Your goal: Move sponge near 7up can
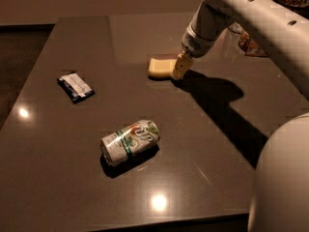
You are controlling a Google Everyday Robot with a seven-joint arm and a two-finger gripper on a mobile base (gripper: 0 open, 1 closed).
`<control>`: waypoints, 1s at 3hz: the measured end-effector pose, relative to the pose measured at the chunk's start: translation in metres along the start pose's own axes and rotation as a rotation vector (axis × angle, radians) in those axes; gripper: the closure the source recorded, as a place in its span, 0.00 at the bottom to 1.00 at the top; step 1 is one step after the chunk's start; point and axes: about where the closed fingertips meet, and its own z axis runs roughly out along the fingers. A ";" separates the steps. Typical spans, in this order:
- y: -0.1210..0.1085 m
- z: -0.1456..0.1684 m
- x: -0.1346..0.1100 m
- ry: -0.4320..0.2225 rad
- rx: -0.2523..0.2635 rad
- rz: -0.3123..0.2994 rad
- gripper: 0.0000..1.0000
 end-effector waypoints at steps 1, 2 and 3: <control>0.012 -0.013 -0.004 -0.037 -0.009 -0.031 0.74; 0.033 -0.039 0.005 -0.071 -0.023 -0.088 0.96; 0.078 -0.066 0.027 -0.101 -0.040 -0.152 1.00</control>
Offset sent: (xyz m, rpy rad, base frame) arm -0.0780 -0.0088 0.0622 0.0749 -0.0815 0.1679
